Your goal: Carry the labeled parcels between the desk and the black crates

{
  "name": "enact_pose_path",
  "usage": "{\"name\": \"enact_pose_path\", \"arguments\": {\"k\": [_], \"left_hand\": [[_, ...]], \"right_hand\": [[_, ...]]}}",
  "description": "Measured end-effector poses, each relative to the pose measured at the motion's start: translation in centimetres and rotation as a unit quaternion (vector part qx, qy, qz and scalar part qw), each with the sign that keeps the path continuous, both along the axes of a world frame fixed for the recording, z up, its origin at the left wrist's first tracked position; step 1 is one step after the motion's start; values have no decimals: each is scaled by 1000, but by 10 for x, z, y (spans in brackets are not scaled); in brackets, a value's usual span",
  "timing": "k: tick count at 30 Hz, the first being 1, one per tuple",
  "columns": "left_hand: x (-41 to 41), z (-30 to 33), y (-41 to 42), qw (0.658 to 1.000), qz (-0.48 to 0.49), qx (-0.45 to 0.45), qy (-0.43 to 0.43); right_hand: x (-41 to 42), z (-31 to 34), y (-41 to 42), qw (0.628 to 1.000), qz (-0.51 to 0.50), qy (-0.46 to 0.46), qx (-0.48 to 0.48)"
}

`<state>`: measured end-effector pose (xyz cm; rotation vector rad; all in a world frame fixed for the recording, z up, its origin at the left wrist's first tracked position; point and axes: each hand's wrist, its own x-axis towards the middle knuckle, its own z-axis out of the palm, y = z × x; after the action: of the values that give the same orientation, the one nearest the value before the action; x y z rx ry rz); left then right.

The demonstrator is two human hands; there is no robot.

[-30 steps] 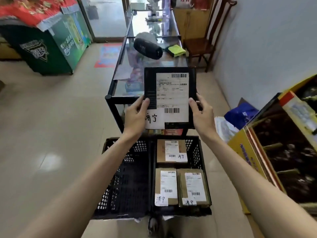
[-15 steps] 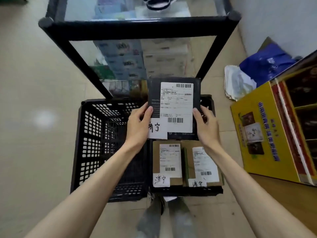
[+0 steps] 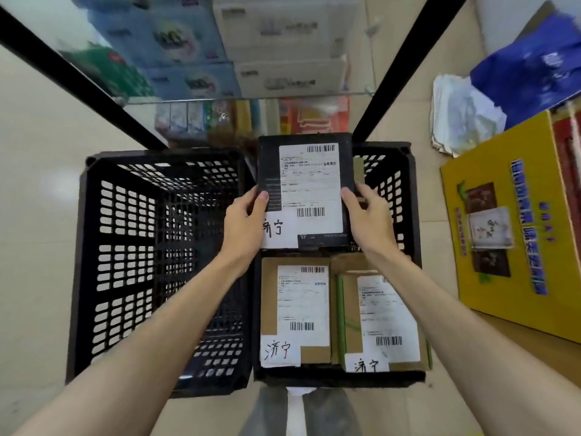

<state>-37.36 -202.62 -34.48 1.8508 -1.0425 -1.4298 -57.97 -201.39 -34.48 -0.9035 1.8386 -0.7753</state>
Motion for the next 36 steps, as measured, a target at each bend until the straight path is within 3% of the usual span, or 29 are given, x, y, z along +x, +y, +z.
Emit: {"name": "enact_pose_path", "arguments": {"k": [16, 19, 21, 24, 27, 33, 36], "left_hand": [[-6, -44, -14, 999, -25, -1, -28], [-3, -33, -14, 991, -55, -20, -120], [-1, -22, -10, 964, -125, -106, -211], [1, -12, -5, 883, -272, -229, -306], [-3, -15, -4, 816, -377, -249, -361], [8, -35, -1, 763, -421, -258, -418], [9, -38, -1, 759, -431, -250, -420]], "right_hand": [[-2, -41, -17, 999, 41, 35, 7], [-4, -34, -17, 992, 72, 104, 11], [-6, -22, -13, 969, 135, 205, -13], [-1, -4, -6, 906, 257, 325, -85], [5, -6, -2, 849, 359, 374, -101], [12, -17, -2, 815, 394, 410, -110], [14, -18, 0, 816, 392, 412, -102]]}}
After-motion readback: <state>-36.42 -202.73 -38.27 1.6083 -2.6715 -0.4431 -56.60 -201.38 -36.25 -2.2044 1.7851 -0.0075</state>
